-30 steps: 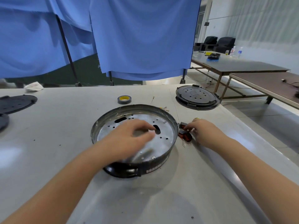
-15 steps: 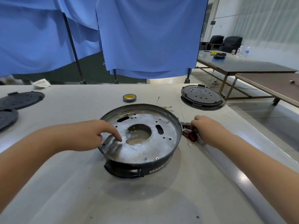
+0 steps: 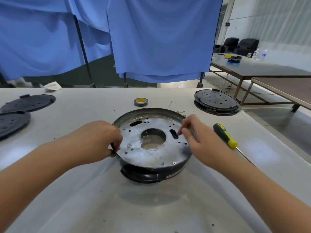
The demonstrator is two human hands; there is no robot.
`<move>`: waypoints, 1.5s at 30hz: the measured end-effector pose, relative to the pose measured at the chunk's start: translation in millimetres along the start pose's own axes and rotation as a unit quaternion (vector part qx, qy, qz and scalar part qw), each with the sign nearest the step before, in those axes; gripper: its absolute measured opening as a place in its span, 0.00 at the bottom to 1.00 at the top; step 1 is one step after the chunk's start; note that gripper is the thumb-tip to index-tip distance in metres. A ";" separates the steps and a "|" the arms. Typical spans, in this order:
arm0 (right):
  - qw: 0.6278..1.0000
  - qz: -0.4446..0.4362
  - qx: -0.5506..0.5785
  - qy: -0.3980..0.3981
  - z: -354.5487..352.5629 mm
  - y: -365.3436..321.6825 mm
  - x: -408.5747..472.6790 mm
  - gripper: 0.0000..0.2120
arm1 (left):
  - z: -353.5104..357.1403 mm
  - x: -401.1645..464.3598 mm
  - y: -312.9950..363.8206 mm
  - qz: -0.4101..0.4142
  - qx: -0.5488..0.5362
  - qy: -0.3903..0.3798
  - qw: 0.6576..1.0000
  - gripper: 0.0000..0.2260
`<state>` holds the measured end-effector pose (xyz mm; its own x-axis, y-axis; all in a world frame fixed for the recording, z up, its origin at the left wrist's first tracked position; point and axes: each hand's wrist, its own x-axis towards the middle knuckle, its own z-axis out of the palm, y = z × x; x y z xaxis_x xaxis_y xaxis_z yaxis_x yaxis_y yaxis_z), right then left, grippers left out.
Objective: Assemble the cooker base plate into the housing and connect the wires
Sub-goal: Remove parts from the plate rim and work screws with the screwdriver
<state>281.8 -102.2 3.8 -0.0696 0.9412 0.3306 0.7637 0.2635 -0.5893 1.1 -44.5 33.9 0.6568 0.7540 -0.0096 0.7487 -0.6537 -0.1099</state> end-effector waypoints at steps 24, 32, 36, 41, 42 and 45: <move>0.982 0.018 -0.060 -0.176 6.8 -13.7 -6.1 0.03 | 20.9 6.5 69.9 0.134 -0.120 0.090 0.980 0.09; 0.983 0.012 -0.063 -0.170 5.7 -13.2 -7.6 0.04 | 31.9 -5.1 66.4 0.153 -0.163 0.155 0.962 0.07; 0.988 0.017 -0.032 -0.152 1.3 -12.3 -5.1 0.04 | 34.2 -4.7 66.9 0.169 -0.199 0.167 0.951 0.03; 0.995 -0.045 0.082 0.038 -12.0 -19.0 -11.5 0.06 | 29.7 1.0 70.8 0.150 -0.255 0.180 0.938 0.05; 0.989 -0.052 0.115 0.081 -15.1 -21.4 -14.3 0.07 | 26.7 3.2 71.4 0.146 -0.268 0.181 0.935 0.06; 0.962 -0.058 0.205 0.174 -23.9 -27.4 -22.6 0.08 | 13.7 12.0 72.9 0.129 -0.309 0.185 0.924 0.07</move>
<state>277.8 -135.7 30.1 0.1345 0.7919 0.5956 0.4425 0.4898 -0.7512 62.2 -82.2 12.1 0.7210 0.5683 0.3964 0.3955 -0.8073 0.4380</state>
